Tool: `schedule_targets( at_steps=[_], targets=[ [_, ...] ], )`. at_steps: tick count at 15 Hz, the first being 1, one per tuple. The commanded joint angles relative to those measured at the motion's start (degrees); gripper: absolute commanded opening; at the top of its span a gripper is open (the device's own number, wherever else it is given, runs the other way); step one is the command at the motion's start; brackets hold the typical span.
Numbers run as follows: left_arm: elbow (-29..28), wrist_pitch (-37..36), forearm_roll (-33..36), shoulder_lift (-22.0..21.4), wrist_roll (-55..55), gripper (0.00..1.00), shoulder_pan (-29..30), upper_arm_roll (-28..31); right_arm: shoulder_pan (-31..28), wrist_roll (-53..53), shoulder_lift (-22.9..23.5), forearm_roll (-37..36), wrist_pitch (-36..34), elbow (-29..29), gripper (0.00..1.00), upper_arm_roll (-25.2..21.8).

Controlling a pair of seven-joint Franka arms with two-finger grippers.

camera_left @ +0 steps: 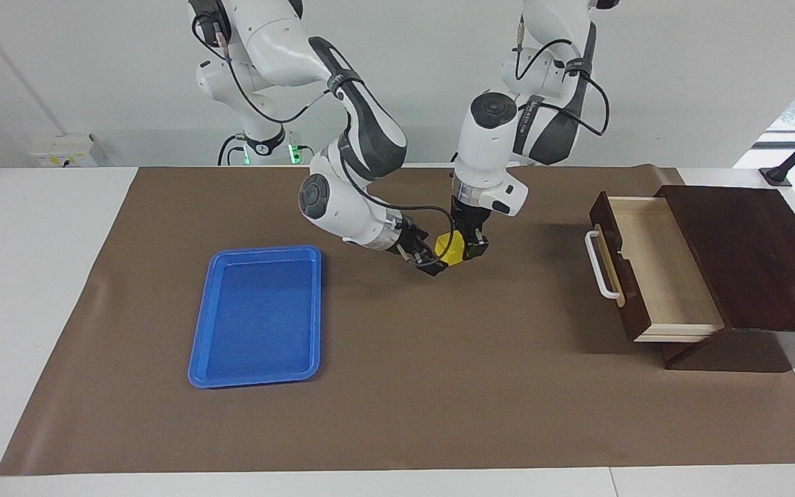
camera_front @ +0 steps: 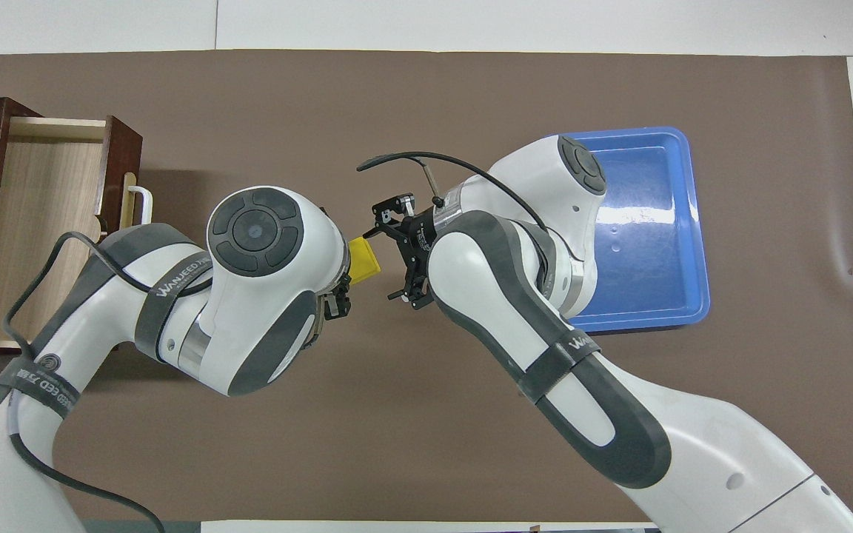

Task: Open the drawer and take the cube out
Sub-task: 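Grasp the cube with the right gripper and open the left gripper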

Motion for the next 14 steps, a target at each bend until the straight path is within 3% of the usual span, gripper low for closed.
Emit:
schedule_targets(
  at_steps=[1, 11, 13, 14],
  targets=[
    [-1.8, 1.4, -0.4, -1.7, 0.3, 0.00, -0.3, 0.2, 1.8, -0.1, 0.4, 1.5, -0.5, 0.5, 1.00, 0.0],
    [-1.8, 1.2, -0.3, -1.7, 0.4, 0.00, -0.3, 0.2, 2.2, 0.0, 0.2, 1.5, -0.1, -0.2, 1.00, -0.1],
    [-1.9, 1.2, -0.4, -1.7, 0.5, 0.00, -0.2, 0.2, 2.2, 0.2, 0.1, 1.8, 0.0, -0.6, 0.87, -0.1],
    [-1.9, 1.2, -0.4, -1.7, 0.5, 0.00, -0.1, 0.2, 2.2, 0.3, 0.1, 1.9, 0.0, -0.6, 0.71, -0.1]
  ],
)
